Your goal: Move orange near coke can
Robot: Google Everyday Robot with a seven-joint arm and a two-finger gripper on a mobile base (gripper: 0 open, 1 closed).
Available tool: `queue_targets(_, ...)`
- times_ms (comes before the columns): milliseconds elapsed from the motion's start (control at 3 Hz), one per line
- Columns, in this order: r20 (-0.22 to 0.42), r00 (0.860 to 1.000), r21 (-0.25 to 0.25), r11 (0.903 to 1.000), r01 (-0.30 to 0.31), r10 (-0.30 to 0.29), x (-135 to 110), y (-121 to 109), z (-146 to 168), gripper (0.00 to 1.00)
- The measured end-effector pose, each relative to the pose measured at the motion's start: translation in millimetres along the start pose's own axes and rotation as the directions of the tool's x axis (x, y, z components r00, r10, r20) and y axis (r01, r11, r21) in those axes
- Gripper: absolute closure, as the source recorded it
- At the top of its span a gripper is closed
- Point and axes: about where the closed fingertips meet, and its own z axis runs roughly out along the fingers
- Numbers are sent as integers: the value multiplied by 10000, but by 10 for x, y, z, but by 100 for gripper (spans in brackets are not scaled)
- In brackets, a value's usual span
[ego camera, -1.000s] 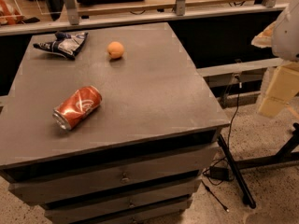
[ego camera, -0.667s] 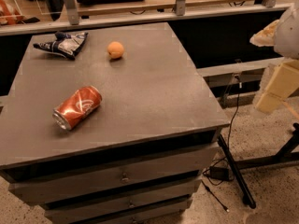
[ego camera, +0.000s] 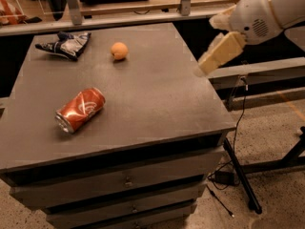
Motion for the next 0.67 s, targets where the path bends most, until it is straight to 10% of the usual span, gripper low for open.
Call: queue_targets(667,2869,9558,-473,9975,-524,638,-707,-624,1582,0)
